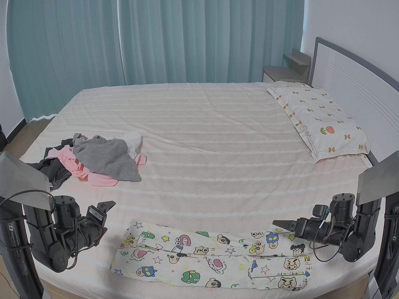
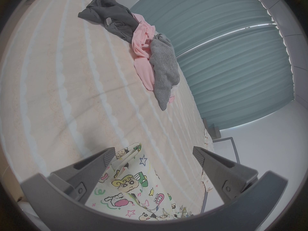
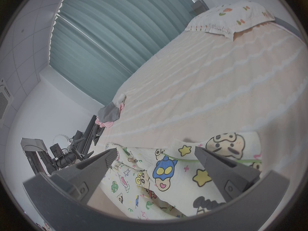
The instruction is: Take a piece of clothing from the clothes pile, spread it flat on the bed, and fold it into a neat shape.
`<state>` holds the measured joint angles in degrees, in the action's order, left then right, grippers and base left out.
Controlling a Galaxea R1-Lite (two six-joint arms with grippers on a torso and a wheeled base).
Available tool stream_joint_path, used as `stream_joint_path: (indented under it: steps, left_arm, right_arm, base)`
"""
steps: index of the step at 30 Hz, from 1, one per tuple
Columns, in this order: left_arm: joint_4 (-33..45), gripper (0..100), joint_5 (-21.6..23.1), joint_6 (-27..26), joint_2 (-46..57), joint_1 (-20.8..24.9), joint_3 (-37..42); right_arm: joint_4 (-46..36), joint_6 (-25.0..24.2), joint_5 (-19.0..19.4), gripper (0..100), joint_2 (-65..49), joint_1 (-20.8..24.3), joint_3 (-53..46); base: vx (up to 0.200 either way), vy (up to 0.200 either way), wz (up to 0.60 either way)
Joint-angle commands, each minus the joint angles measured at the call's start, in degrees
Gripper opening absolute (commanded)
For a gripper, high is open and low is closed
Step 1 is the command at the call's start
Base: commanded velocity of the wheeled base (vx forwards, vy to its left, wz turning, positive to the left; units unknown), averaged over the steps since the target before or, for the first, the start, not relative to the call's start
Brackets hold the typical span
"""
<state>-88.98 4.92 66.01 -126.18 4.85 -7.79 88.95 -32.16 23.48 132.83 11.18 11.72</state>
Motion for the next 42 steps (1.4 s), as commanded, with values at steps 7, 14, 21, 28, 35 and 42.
stream_joint_path:
  steps: [7, 14, 21, 28, 35, 42]
  left_arm:
    - [-1.02, 100, -0.09, 0.08, -1.78, 0.42, 0.14]
    - [-1.02, 100, -0.35, -0.01, -2.22, 0.95, 0.14]
    - [-1.02, 100, -0.44, -0.09, -2.49, 1.12, 0.14]
    - [-1.02, 100, -0.44, -0.09, -2.49, 1.12, 0.23]
    - [-1.02, 100, -2.02, -2.12, -1.78, 4.55, 0.49]
    - [-1.02, 100, -7.91, -7.30, -0.03, 8.51, -1.70]
  right_arm:
    - [1.05, 2.01, -0.19, 100, 4.98, 2.53, -1.70]
    - [1.05, 2.01, -1.51, 100, 4.72, 3.41, -2.49]
    - [1.05, 2.54, -4.49, 100, 4.72, 7.10, -5.39]
    - [1.05, 4.56, -10.65, 100, 2.43, 8.86, -4.24]
    - [1.05, 4.03, -11.44, 100, -8.29, 4.73, -4.33]
    - [1.05, -2.38, -10.21, 100, -14.53, -2.30, -11.72]
  base:
    - [0.000, 0.000, 0.00]
    - [0.000, 0.000, 0.00]
    - [0.000, 0.000, 0.00]
    - [0.000, 0.000, 0.00]
    - [0.000, 0.000, 0.00]
    - [0.000, 0.000, 0.00]
